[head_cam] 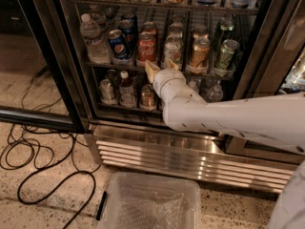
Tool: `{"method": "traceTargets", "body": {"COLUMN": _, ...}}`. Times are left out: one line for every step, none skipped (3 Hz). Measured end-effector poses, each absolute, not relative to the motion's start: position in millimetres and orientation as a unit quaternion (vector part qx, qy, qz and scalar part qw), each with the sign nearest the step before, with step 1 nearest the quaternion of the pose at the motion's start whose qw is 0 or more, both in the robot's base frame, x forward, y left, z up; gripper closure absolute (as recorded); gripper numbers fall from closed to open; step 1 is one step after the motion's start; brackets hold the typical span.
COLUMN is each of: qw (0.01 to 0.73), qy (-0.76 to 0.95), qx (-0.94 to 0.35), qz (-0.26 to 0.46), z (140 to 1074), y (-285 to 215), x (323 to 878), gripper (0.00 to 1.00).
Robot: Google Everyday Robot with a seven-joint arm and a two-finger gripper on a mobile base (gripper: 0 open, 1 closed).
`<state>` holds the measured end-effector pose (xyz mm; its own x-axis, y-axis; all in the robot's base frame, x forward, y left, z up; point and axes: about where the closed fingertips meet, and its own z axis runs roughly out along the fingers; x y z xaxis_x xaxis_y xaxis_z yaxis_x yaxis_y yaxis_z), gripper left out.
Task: Pick 7up can from middle shelf of fridge
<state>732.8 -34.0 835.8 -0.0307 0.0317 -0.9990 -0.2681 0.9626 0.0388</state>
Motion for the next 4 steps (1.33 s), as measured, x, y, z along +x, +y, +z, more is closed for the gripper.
{"method": "traceTargets", "body": {"qw": 0.694, "qy": 0.710, "qx": -0.076, "qz": 0.090, "z": 834.8, "y": -45.6, "x": 738.1, "gripper": 0.46}}
{"method": "traceTargets", "body": {"qw": 0.695, "qy": 0.711, "qx": -0.073, "qz": 0.073, "z": 833.7, "y": -56.9, "x": 743.2, "gripper": 0.46}}
{"method": "traceTargets", "body": {"qw": 0.696, "qy": 0.711, "qx": -0.075, "qz": 0.061, "z": 832.8, "y": -64.6, "x": 753.2, "gripper": 0.45}}
{"method": "traceTargets", "body": {"qw": 0.696, "qy": 0.711, "qx": -0.081, "qz": 0.051, "z": 831.5, "y": -67.2, "x": 767.4, "gripper": 0.45}}
